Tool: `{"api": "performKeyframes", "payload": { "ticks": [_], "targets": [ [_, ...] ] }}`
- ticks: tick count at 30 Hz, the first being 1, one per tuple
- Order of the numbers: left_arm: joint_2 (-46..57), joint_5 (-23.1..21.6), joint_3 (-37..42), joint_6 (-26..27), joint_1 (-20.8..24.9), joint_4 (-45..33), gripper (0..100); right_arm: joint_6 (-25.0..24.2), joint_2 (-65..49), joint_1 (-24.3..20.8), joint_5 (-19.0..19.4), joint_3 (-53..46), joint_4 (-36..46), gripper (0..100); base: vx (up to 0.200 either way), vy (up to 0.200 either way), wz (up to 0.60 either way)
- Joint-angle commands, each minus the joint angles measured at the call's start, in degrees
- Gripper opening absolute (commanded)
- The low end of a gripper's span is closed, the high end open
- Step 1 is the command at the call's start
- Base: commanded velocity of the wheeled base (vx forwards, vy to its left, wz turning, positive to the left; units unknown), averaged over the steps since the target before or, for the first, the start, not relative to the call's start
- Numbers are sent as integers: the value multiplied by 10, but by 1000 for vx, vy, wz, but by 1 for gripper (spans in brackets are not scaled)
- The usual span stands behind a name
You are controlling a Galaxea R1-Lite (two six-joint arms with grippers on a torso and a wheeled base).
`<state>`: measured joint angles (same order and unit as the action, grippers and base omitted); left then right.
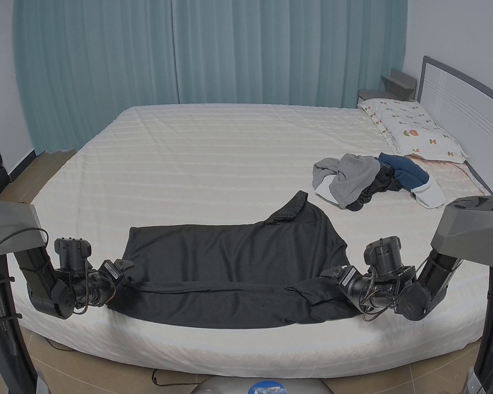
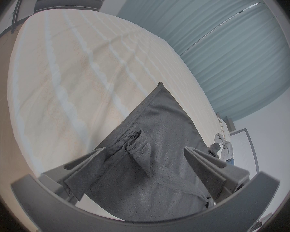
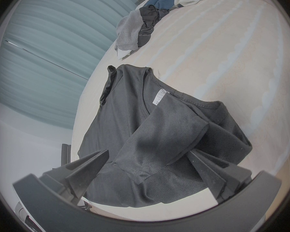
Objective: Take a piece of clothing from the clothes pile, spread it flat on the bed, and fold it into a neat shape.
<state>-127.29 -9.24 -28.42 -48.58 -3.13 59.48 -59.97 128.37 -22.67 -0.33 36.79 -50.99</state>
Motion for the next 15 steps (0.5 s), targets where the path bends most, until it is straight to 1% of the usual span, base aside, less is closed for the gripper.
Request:
{"api": "performKeyframes", "payload": {
  "ticks": [1, 2, 3, 8, 13, 15],
  "targets": [
    [-1, 0, -1, 0, 0, 0, 100, 0, 16, -1, -2, 2, -3, 100, 0, 0, 0],
    [-1, 0, -1, 0, 0, 0, 100, 0, 18, -1, -4, 3, -4, 100, 0, 0, 0],
    [-1, 0, -1, 0, 0, 0, 100, 0, 18, -1, -5, 3, -4, 0, 0, 0, 0],
    [-1, 0, -1, 0, 0, 0, 100, 1, 15, 0, -21, 3, -6, 0, 0, 0, 0],
    [-2, 0, -1, 0, 0, 0, 100, 0, -3, 1, -21, 1, -2, 0, 0, 0, 0],
    [-2, 0, -1, 0, 0, 0, 100, -2, -31, -1, -20, -7, 3, 0, 0, 0, 0]
  ]
}}
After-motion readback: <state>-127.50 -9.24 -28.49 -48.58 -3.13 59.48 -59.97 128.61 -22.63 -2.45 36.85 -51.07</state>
